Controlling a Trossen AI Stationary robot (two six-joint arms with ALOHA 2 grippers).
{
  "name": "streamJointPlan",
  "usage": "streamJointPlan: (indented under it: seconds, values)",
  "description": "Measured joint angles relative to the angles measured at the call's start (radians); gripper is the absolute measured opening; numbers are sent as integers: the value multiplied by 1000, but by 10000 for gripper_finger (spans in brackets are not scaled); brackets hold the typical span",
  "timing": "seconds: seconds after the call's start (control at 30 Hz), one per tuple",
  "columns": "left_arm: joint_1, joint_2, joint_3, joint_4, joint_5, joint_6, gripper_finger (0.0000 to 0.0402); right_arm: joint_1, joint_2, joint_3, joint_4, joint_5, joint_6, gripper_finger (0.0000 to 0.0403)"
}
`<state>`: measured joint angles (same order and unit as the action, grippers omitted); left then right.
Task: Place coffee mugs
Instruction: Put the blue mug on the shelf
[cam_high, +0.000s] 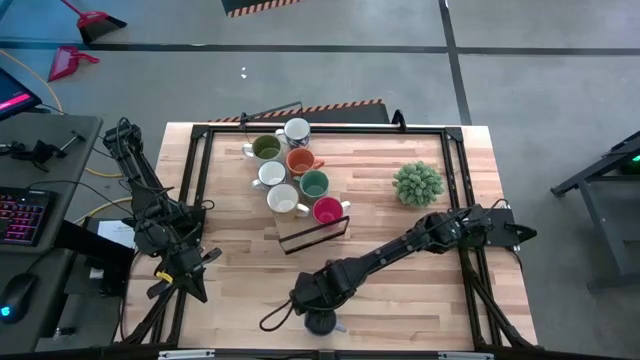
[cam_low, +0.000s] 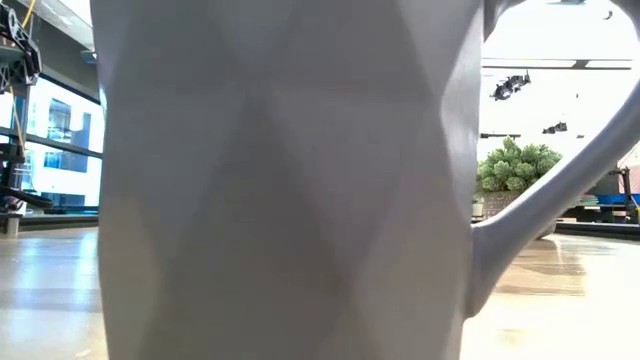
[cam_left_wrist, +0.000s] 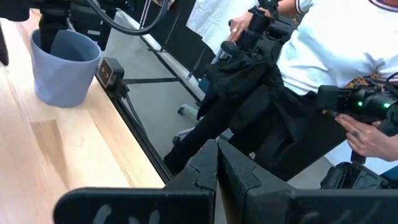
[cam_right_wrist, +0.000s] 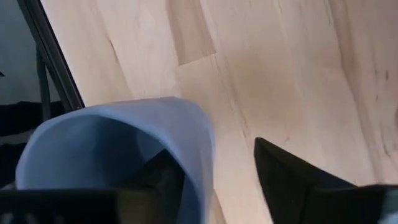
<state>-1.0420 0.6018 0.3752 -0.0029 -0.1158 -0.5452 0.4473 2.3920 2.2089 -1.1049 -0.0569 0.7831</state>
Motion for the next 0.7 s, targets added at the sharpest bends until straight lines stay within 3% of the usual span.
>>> streamJointPlan:
  seconds: [0.33, 0.7]
  values:
    - [0, 0, 0, 0, 0, -2, 0, 0, -1, 0, 1, -25, 56, 12]
    - [0, 0, 0, 6, -60, -3, 0, 0, -1, 0, 3, 23, 228, 1]
